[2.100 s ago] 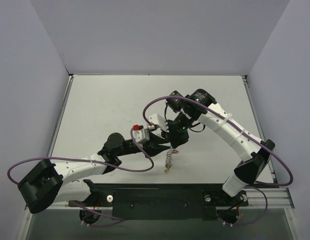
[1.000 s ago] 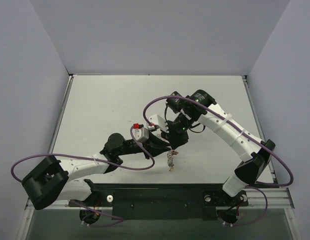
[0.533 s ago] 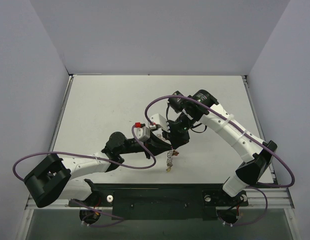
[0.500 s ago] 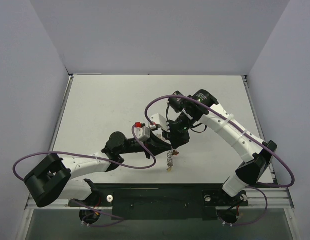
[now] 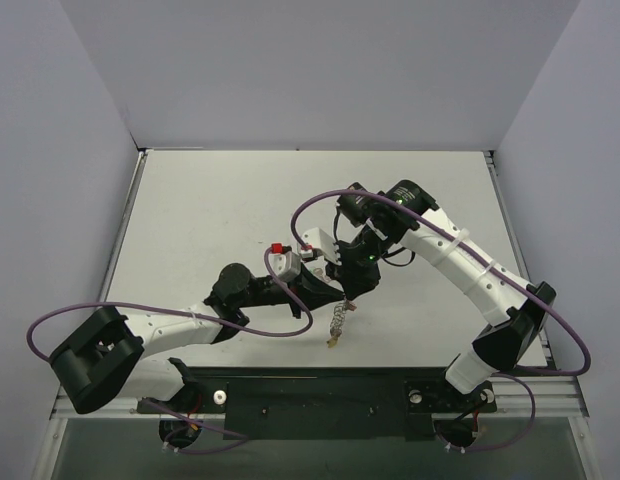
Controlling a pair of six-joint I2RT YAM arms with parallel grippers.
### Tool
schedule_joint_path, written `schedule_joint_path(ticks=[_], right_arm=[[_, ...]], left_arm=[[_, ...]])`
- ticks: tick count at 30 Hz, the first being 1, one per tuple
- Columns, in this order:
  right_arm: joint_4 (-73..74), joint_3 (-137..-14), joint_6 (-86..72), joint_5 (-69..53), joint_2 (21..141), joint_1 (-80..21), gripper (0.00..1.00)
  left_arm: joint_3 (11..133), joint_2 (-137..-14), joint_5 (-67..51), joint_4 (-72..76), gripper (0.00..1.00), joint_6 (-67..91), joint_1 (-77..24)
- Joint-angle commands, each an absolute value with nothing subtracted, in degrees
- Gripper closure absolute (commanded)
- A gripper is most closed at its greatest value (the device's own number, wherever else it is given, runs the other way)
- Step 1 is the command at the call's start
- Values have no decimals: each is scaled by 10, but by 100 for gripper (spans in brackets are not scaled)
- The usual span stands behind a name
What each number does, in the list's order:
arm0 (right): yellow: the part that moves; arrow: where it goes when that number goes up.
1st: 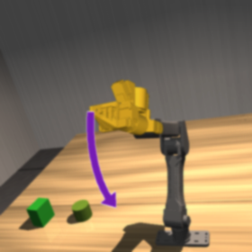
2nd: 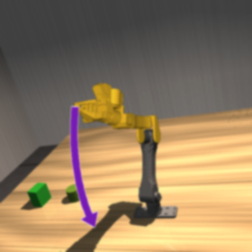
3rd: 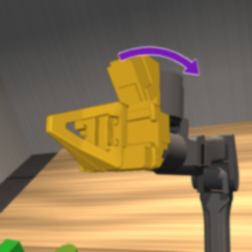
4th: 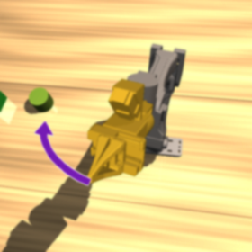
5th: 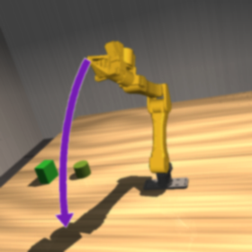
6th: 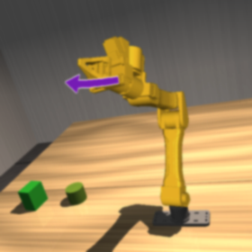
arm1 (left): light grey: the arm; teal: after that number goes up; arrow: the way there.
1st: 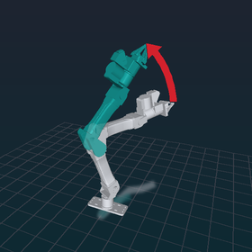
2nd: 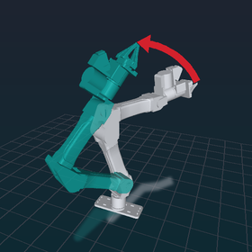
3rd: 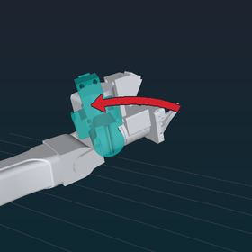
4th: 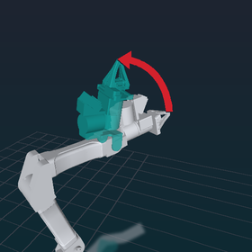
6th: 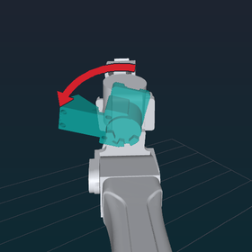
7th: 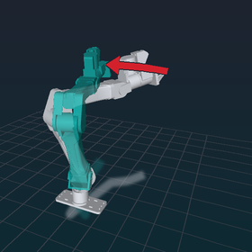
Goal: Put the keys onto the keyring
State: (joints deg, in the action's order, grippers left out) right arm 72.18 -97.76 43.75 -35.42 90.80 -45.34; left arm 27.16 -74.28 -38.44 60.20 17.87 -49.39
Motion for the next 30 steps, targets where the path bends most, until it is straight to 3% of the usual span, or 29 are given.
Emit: schedule_joint_path(ticks=[1,3,5,16,24,30], right_arm=[[727,-970,429,-391,887,-449,80],[728,-973,427,-406,885,-439,69],[729,-975,427,-426,881,-419,64],[661,-931,347,-623,860,-324,63],[550,-911,208,-595,867,-318,58],[506,-871,192,-538,853,-323,52]], left_arm=[[274,-737,-353,687,100,229,-494],[262,-726,-326,699,100,236,-493],[255,-716,-313,704,100,243,-493],[190,-685,-210,841,100,275,-494],[185,-669,-134,845,100,259,-496],[182,-648,-110,812,100,248,-495]])
